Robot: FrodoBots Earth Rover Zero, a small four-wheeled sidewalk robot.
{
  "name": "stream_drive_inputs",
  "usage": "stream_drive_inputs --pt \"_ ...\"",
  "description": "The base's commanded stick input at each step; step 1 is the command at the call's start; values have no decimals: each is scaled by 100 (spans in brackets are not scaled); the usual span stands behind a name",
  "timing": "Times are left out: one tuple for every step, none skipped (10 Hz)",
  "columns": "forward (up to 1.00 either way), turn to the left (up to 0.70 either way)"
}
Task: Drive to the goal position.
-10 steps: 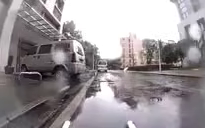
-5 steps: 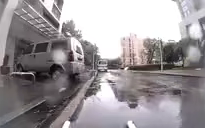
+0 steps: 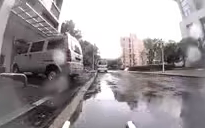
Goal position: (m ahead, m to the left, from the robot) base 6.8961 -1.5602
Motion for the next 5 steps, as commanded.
stream_drive_inputs --pt "70 0" --pt "70 0" --pt "70 0" --pt "70 0" --pt "70 0"
